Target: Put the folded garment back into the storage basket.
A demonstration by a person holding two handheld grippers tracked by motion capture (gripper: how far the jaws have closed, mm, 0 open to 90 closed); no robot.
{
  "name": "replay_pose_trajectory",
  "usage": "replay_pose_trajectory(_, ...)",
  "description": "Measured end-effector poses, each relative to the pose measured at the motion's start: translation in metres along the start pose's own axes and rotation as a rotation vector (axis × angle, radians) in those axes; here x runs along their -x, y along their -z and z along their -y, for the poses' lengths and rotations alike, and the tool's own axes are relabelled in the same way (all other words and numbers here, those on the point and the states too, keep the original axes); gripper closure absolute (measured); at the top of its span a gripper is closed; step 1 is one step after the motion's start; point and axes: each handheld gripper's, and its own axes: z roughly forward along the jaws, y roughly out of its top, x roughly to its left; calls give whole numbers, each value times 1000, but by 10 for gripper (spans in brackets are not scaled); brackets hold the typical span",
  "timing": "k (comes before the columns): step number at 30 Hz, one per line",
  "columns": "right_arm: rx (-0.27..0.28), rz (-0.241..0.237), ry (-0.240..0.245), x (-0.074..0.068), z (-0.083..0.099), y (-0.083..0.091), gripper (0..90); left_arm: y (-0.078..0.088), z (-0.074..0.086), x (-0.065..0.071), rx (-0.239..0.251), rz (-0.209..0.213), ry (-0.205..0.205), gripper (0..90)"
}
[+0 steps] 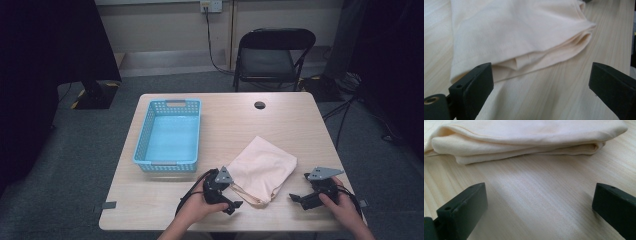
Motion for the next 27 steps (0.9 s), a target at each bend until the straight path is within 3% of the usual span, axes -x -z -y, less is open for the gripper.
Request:
replay_pose_trajectory(7,0,0,0,0,0,0,0,-6,-20,-4,23,2,4,54)
replay_pose_trajectory(14,0,0,0,0,0,0,0,-10,-30,-6,20,5,-3,58)
replay_pose_trajectory(27,-1,-1,1,0,0,0,0,-20,-50,-13,5,-26,-7,61)
